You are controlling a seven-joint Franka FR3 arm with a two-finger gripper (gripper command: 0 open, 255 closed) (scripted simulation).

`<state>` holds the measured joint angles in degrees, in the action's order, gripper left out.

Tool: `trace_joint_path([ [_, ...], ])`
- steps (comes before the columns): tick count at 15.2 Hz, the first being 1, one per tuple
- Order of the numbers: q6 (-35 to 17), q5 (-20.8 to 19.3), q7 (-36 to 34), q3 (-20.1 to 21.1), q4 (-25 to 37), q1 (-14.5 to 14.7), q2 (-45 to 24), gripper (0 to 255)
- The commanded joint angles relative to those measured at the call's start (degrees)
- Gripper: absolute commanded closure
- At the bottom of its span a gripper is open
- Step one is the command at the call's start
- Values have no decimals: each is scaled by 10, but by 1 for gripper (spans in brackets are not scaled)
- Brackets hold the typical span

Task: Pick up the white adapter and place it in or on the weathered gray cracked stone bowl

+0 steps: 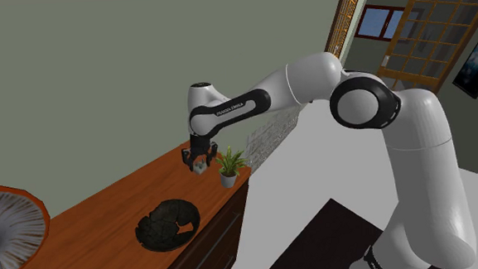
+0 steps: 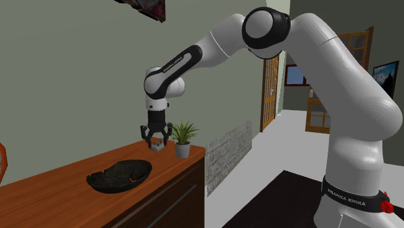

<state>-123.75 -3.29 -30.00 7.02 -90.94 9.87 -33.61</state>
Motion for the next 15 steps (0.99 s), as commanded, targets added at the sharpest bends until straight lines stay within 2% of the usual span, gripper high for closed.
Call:
trace_joint_path([
  [1,11,1,1,1,3,-1,8,255],
  [15,98,7,4,4,47,-3,51,255],
])
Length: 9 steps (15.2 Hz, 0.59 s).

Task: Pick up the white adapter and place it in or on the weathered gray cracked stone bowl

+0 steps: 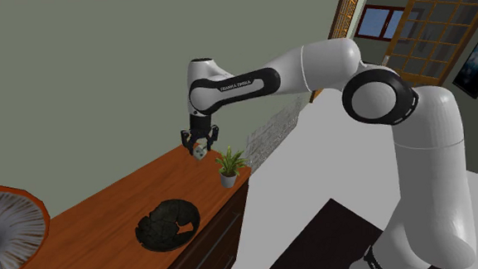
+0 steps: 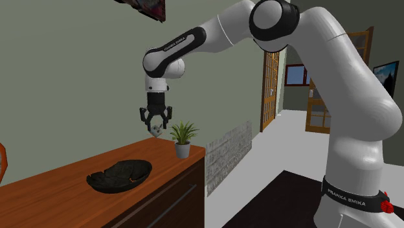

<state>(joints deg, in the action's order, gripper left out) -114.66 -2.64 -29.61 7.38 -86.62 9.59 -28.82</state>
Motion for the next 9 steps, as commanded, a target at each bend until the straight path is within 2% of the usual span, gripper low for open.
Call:
trace_joint_path([
  [1,13,1,0,1,8,0,5,255],
  [4,32,2,0,1,20,0,11,255],
  [9,7,0,-54,17,-43,36,51,255],
])
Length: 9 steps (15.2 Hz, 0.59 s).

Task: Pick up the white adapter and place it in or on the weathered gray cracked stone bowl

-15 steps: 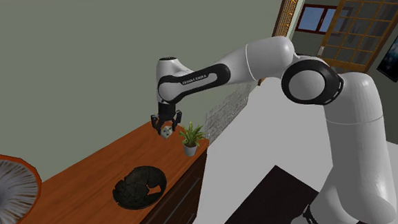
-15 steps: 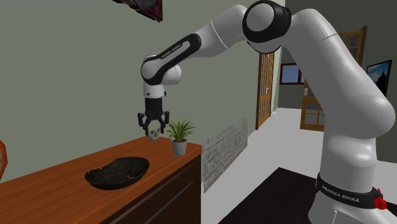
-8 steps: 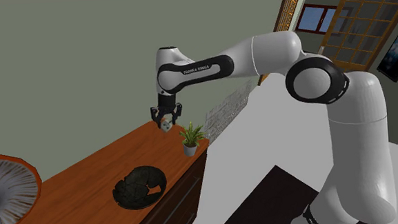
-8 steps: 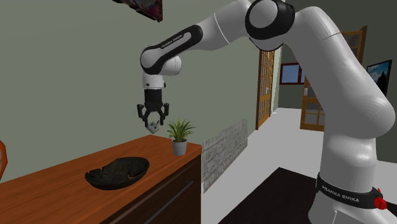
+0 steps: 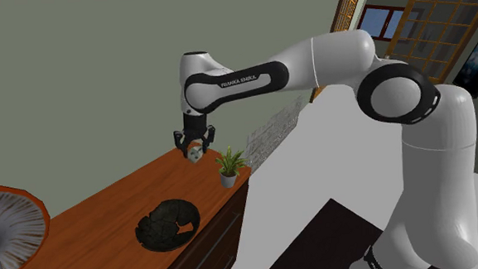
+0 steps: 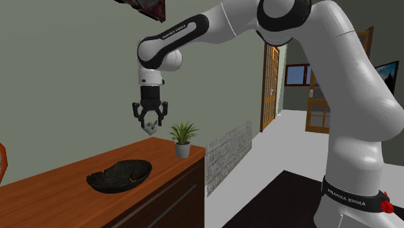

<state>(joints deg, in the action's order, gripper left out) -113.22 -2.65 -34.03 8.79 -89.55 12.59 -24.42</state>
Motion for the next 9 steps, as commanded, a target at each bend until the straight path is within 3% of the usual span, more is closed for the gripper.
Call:
trace_joint_path([
  [1,-11,-1,-22,6,-24,14,13,255],
  [9,-31,-6,-116,36,-76,75,45,255],
])
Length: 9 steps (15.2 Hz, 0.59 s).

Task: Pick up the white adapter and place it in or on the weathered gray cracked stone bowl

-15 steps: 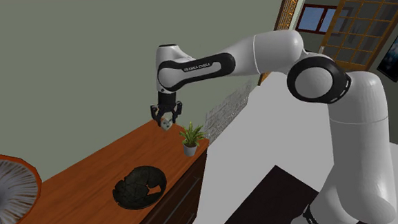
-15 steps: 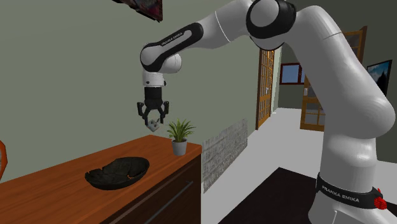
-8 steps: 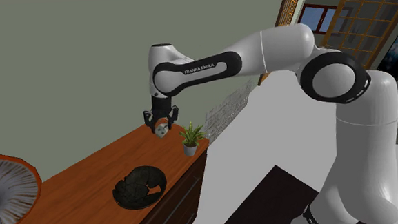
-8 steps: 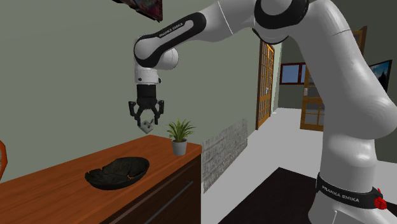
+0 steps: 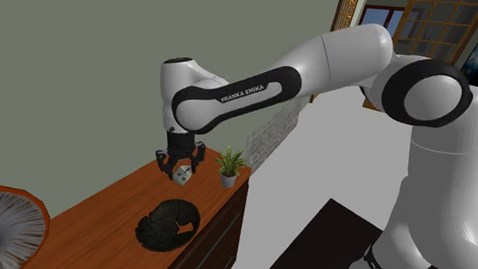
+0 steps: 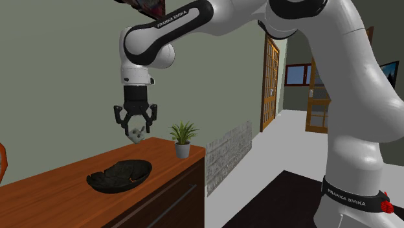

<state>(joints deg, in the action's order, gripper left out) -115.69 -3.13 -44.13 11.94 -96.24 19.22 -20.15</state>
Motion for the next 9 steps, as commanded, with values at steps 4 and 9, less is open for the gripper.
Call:
trace_joint_path([
  [4,-10,-6,-65,19,-17,42,6,255],
  [9,-18,-12,-111,32,-19,73,0,255],
])
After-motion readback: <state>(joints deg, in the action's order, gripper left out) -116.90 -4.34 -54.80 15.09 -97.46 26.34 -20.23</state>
